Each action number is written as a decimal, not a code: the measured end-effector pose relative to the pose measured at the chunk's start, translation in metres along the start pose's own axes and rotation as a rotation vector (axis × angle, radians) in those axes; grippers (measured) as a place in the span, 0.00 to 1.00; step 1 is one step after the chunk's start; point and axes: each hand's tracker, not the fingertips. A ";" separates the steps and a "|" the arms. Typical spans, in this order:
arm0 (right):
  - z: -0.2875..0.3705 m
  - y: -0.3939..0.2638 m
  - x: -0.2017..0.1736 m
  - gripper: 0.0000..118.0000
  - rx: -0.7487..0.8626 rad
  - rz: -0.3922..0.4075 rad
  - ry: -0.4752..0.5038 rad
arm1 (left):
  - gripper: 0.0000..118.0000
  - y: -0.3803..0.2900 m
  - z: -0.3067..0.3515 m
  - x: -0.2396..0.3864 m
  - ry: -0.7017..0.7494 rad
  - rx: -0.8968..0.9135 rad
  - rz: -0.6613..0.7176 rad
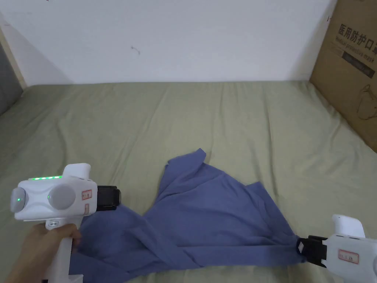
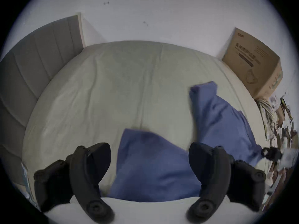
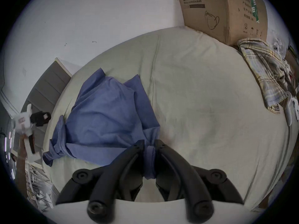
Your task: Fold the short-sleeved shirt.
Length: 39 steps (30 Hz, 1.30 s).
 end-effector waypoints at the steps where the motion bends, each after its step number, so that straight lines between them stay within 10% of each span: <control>1: -0.001 0.000 0.001 0.12 -0.005 -0.002 -0.002 | 0.87 0.006 -0.013 -0.002 0.002 -0.028 0.006; 7: -0.008 0.000 0.001 0.12 -0.029 0.007 -0.012 | 0.81 0.005 -0.071 -0.012 0.001 -0.156 0.079; 9: -0.010 -0.001 0.001 0.12 -0.042 0.007 -0.016 | 0.50 -0.004 -0.083 -0.011 0.082 -0.183 0.051; 11: -0.010 -0.001 0.001 0.12 -0.047 0.004 -0.015 | 0.44 -0.004 -0.075 -0.008 0.041 -0.140 0.039; 13: -0.010 -0.002 0.000 0.12 -0.053 -0.002 -0.014 | 0.02 -0.002 -0.068 -0.007 0.065 -0.103 0.021; 21: 0.018 0.045 -0.014 0.12 0.053 -0.081 0.048 | 0.02 0.025 0.010 -0.009 0.044 0.006 -0.041; 39: 0.138 0.316 -0.156 0.09 0.424 0.097 0.067 | 0.02 0.186 0.250 -0.055 0.171 0.527 0.020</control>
